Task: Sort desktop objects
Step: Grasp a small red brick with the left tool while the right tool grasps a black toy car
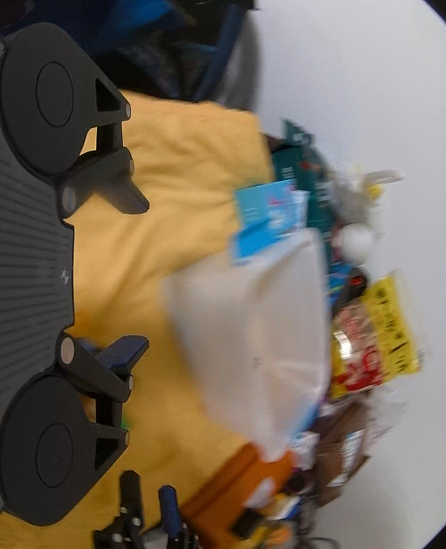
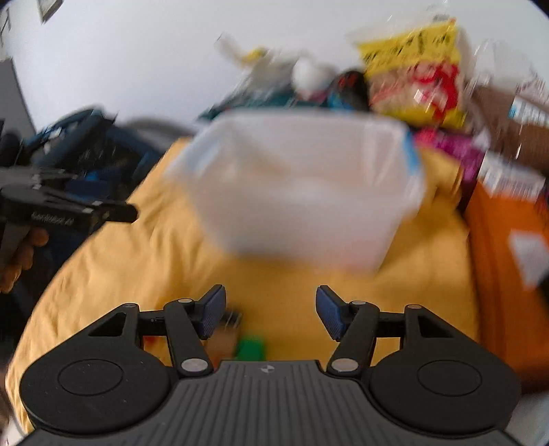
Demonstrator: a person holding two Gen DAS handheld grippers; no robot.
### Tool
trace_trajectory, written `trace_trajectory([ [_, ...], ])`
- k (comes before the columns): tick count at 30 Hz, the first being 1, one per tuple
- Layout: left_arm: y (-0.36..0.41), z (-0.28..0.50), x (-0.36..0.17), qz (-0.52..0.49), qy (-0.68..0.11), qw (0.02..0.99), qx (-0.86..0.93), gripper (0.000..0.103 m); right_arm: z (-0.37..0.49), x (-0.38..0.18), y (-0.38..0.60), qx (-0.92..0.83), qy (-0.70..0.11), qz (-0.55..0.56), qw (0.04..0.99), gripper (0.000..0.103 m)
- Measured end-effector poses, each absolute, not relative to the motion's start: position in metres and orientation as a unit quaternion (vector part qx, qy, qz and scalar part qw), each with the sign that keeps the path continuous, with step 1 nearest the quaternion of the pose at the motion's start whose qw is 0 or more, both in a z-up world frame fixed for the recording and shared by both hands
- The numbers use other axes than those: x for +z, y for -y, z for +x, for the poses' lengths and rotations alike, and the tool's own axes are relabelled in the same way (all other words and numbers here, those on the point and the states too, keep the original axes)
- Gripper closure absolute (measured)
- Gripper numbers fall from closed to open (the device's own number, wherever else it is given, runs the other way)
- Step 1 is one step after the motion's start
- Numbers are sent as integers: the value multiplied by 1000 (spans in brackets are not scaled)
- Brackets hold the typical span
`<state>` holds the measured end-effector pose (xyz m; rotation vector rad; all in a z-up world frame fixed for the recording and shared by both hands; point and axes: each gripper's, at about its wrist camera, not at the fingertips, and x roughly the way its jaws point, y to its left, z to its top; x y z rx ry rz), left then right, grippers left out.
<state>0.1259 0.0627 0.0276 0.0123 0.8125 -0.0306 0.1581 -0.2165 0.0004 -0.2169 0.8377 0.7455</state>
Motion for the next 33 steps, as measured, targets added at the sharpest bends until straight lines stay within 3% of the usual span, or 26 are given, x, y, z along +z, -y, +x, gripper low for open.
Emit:
trace_trajectory([
  [6,-39,99,-21,39,-427,903,-37,26,109,-43,195,364,-425,-120,820,45],
  [9,-36,97,-35,34,-435,899,-34,36,104,-55,187,360,-434,-125,817,49],
  [11,-34,97,-41,23,-439,897,-39,43,103,-61,185,364,-436,-126,813,57],
  [15,-24,99,-48,36,-439,897,-47,47,108,-69,188,364,-447,-113,810,66],
  [17,-21,100,-52,39,-441,895,-52,66,110,-70,192,363,-450,-105,809,68],
  [20,-22,101,-51,21,-442,895,-56,79,110,-65,203,361,-445,-92,815,68],
  [33,-47,88,-10,-25,-409,911,-39,81,128,-29,262,319,-418,-9,851,69],
])
